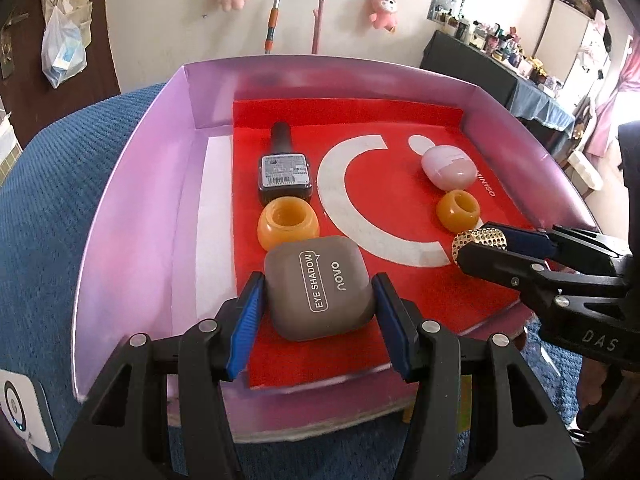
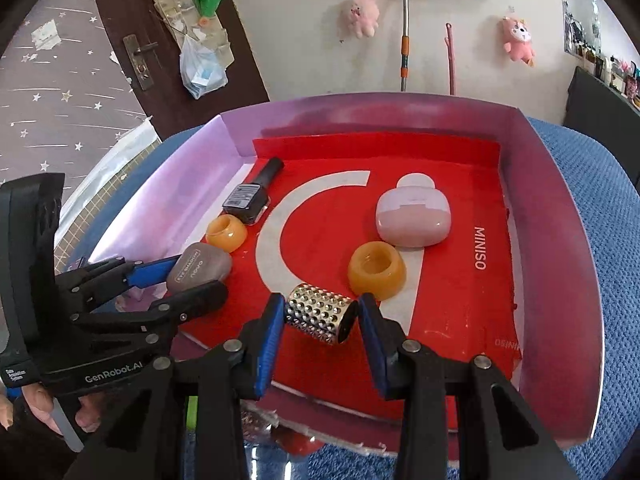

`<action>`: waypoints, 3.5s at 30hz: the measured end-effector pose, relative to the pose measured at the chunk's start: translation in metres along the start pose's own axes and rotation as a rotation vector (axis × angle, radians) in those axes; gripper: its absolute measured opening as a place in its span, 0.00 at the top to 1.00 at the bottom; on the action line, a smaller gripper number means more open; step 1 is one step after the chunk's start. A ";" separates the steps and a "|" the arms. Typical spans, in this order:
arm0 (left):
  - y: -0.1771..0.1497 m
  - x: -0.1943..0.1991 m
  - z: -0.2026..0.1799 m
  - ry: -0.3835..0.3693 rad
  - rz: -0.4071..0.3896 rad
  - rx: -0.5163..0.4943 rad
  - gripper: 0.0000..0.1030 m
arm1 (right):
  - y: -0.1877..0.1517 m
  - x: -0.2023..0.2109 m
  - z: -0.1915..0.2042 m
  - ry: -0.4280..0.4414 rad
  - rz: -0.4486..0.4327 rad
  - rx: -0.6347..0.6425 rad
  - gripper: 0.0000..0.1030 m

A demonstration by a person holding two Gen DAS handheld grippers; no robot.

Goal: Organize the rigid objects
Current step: 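Lower both items onto the red sheet and open both grippers, then withdraw both open grippers from the box toward the remaining items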

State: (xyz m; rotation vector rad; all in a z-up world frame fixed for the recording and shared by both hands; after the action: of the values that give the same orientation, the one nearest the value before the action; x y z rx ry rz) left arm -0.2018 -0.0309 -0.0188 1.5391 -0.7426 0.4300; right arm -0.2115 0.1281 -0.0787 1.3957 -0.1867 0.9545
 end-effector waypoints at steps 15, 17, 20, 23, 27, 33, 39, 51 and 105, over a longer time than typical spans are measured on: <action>0.016 -0.019 0.008 0.042 0.001 -0.011 0.50 | 0.009 -0.018 -0.013 -0.055 -0.014 0.009 0.61; 0.016 -0.020 0.008 0.042 0.001 -0.011 0.50 | 0.011 -0.020 -0.013 -0.060 -0.016 0.007 0.61; 0.016 -0.021 0.009 0.042 -0.001 -0.009 0.50 | 0.013 -0.023 -0.014 -0.065 -0.018 0.002 0.61; 0.016 -0.022 0.010 0.044 -0.003 -0.015 0.50 | 0.013 -0.025 -0.013 -0.066 -0.021 0.000 0.61; 0.016 -0.022 0.012 0.046 -0.008 -0.018 0.49 | 0.012 -0.026 -0.013 -0.061 -0.020 -0.012 0.61; 0.015 -0.021 0.012 0.043 -0.018 -0.015 0.49 | 0.012 -0.027 -0.012 -0.063 -0.024 -0.013 0.61; 0.014 -0.021 0.013 0.042 -0.048 -0.014 0.49 | 0.012 -0.028 -0.011 -0.064 -0.036 -0.012 0.61; 0.013 -0.019 0.011 0.033 -0.064 -0.014 0.49 | 0.010 -0.031 -0.010 -0.086 -0.052 0.009 0.61; 0.017 0.042 -0.004 0.052 -0.178 -0.002 0.11 | 0.011 0.064 0.013 -0.035 -0.209 -0.031 0.12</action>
State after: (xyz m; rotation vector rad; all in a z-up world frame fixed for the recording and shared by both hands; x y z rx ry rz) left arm -0.1823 -0.0346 0.0221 1.5715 -0.5598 0.3351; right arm -0.1734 0.1447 -0.0272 1.3750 -0.0794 0.7519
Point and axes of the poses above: each gripper's, at about its wrist camera, not at the fingertips, and x roughly against the way its jaws point, z to its left, y to its top, the point moved 5 cm from there along -x, roughly the way its jaws point, and after that the axes turned 11 degrees about -z, right-handed, at the moved point
